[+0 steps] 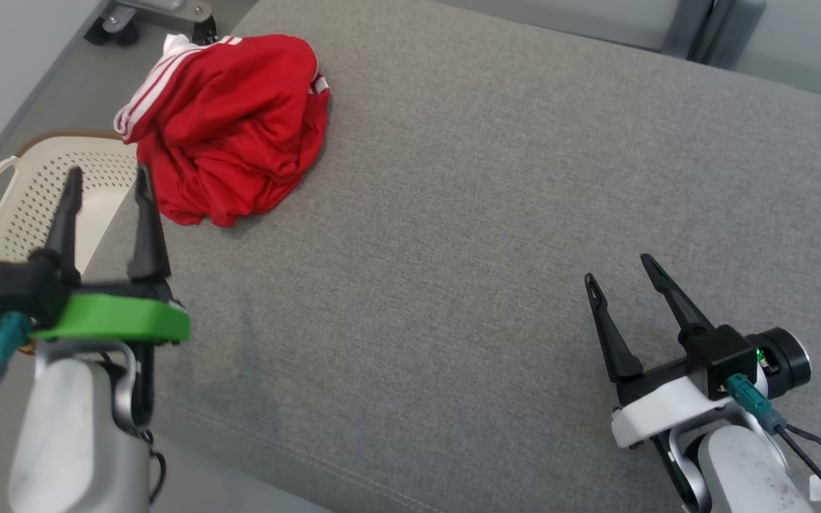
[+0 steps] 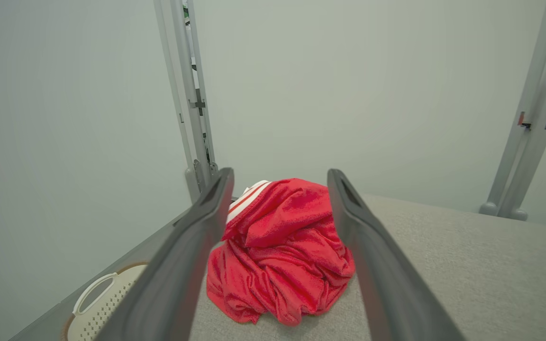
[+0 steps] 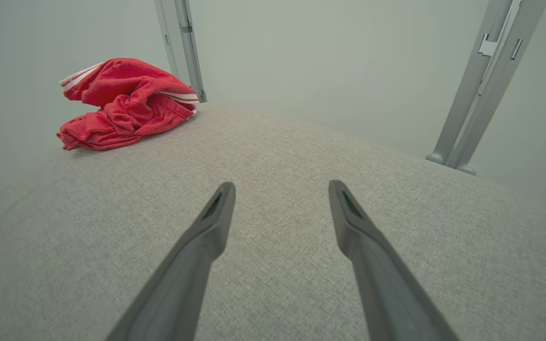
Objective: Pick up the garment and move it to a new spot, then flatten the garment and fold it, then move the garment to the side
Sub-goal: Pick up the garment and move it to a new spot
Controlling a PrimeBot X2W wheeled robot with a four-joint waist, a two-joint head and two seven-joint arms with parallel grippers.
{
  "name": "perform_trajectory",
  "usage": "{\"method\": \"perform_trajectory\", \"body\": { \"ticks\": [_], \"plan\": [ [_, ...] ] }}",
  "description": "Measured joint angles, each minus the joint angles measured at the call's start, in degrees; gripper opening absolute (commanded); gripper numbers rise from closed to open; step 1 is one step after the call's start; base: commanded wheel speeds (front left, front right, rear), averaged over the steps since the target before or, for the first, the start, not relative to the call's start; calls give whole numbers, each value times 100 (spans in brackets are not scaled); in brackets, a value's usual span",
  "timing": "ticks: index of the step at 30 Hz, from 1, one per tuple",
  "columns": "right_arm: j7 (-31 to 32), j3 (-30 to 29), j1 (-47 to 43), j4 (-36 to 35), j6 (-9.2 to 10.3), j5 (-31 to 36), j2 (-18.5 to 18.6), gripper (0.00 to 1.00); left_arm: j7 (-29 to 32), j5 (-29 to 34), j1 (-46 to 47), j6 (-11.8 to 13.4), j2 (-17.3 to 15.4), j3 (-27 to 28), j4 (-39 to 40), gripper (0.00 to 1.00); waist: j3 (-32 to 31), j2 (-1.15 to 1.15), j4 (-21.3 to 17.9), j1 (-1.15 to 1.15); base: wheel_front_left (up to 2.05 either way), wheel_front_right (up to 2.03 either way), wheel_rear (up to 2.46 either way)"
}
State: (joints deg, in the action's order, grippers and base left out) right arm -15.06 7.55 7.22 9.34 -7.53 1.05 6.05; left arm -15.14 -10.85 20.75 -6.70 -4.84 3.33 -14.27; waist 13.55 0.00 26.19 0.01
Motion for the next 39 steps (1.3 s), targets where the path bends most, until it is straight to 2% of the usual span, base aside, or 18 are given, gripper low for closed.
{"method": "perform_trajectory", "body": {
  "ticks": [3,6,10,12,16,19,22,25,35,36,37,39],
  "plan": [
    [0,-19,125,-46,0,29,73,100,1,-105,765,-38,-353,-30,-531,100,276,0,-84,0,0,0,0],
    [1,-79,199,-98,0,78,147,100,198,-145,1516,-62,-771,-294,-1066,100,547,0,-173,0,0,0,0],
    [0,-366,359,-266,0,148,214,100,837,-405,2519,-68,-1392,-973,-1666,100,927,0,-294,1,0,0,0],
    [1,-442,361,-323,0,208,242,100,1252,-815,2998,-69,-1621,-1299,-1980,100,1124,0,-354,0,0,0,0],
    [-1,-478,366,-436,0,248,264,100,2202,-1574,3662,-69,-1914,-1758,-2569,100,1442,0,-461,0,0,0,0],
    [-18,-421,424,-552,-1,270,276,100,2771,-2031,4109,-70,-2126,-1878,-3100,100,1664,0,-565,0,0,0,0],
    [-23,-436,493,-662,-4,272,255,100,3460,-2577,4260,-70,-2072,-2037,-3551,100,1829,0,-675,0,0,0,0],
    [-44,-467,513,-801,-5,289,230,100,3705,-2852,4311,-70,-2062,-2208,-3777,100,1970,0,-765,-1,0,0,0],
    [-68,-530,543,-1085,-9,331,294,100,3241,-3330,4380,-70,-2118,-2673,-4116,100,2316,0,-894,-1,0,0,0],
    [-69,-530,543,-1095,-9,333,297,100,3185,-3375,4381,-70,-2109,-2765,-4098,15,2329,0,-892,-1,0,0,0],
    [-69,-531,543,-1098,-9,338,301,100,3051,-3382,4381,-70,-2112,-2832,-4076,0,2329,0,-887,-1,0,0,0],
    [-69,-541,542,-1084,-9,345,315,100,2609,-3363,4390,-70,-2157,-3012,-3986,0,2303,0,-873,-1,0,0,0]
  ]
}}
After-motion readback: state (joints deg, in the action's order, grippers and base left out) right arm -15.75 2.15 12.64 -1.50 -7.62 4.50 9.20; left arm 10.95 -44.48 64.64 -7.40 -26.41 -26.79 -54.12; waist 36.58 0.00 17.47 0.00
